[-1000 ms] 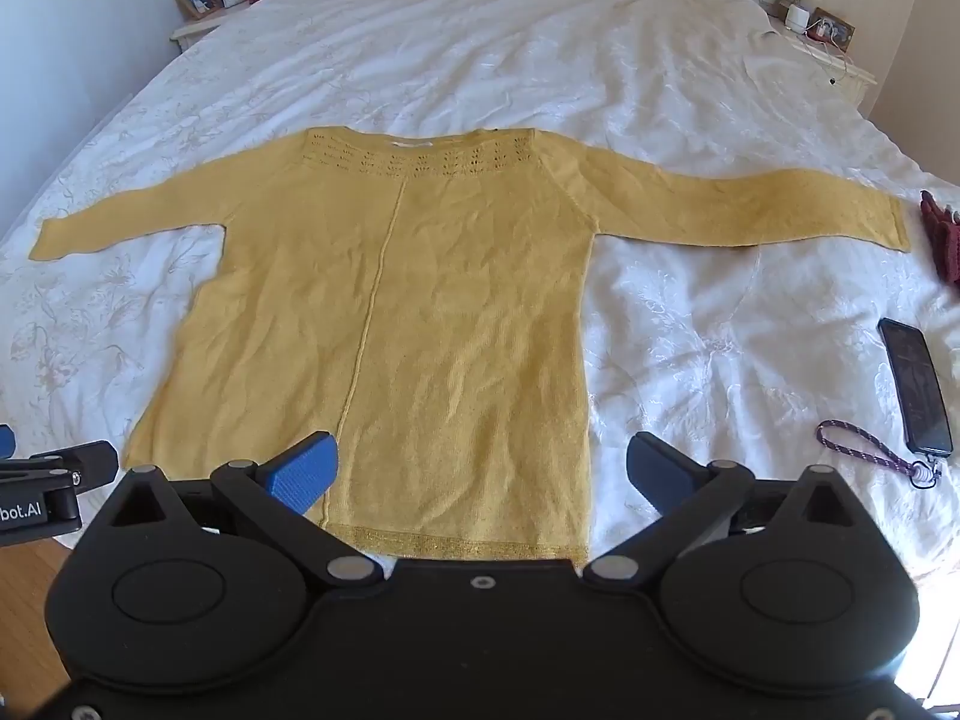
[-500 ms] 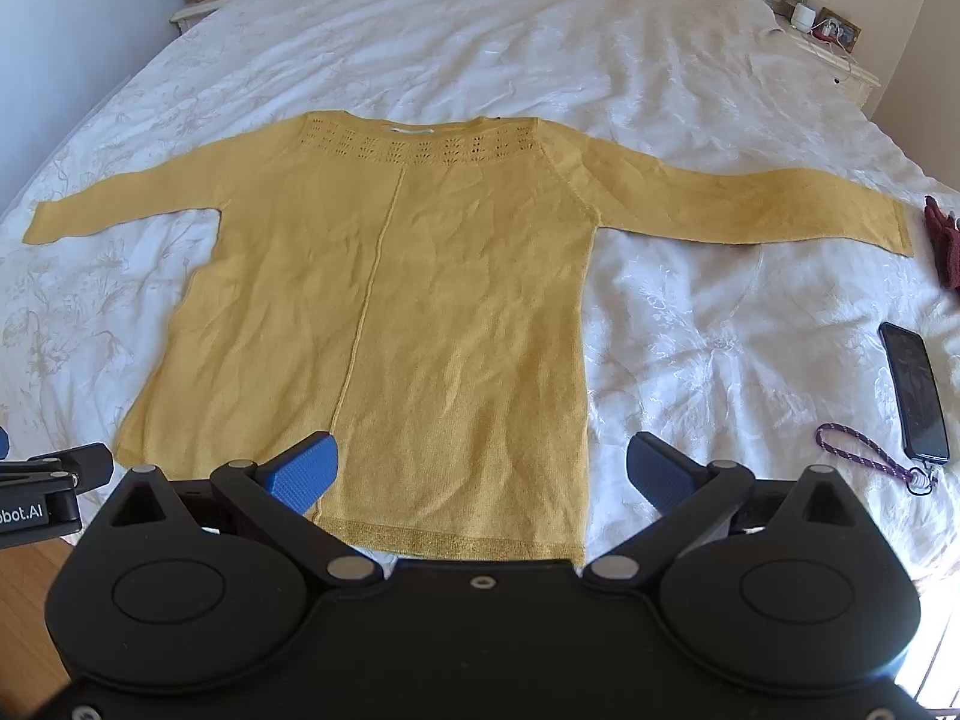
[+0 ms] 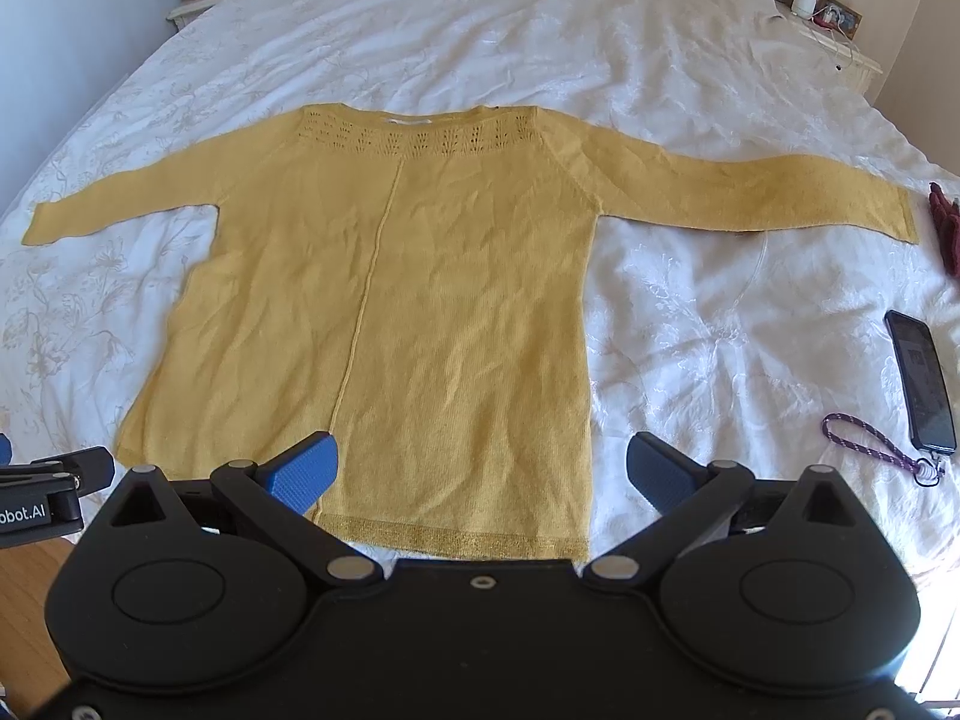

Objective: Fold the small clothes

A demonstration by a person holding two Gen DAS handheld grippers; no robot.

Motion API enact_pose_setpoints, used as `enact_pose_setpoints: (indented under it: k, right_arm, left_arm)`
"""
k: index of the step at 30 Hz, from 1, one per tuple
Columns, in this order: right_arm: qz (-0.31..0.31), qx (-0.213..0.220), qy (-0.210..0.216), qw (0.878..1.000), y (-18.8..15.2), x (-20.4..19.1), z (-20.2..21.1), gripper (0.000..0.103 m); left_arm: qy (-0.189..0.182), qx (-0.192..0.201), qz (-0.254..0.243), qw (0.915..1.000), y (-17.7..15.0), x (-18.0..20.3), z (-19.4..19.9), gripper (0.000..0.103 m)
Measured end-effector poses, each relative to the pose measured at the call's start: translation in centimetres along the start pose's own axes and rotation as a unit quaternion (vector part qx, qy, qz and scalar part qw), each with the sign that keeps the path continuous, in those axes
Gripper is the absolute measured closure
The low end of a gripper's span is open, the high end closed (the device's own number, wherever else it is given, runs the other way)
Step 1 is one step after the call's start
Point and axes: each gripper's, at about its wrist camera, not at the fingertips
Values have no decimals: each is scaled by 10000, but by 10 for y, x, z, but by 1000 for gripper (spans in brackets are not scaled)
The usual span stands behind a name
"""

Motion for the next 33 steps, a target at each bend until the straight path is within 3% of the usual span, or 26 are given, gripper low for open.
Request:
enact_pose_setpoints:
  k: [33]
  right_arm:
    - [-42, -256, 191, 9995, 4, 1, -13, 1]
  left_arm:
    - [72, -229, 101, 9997, 6, 7, -12, 11]
Point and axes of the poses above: each gripper's, at about its wrist camera, not at the fingertips, and z roughly against the way its jaws point, x to its right, y to its top, and after that the axes turned 7 degrees about -y, right-handed
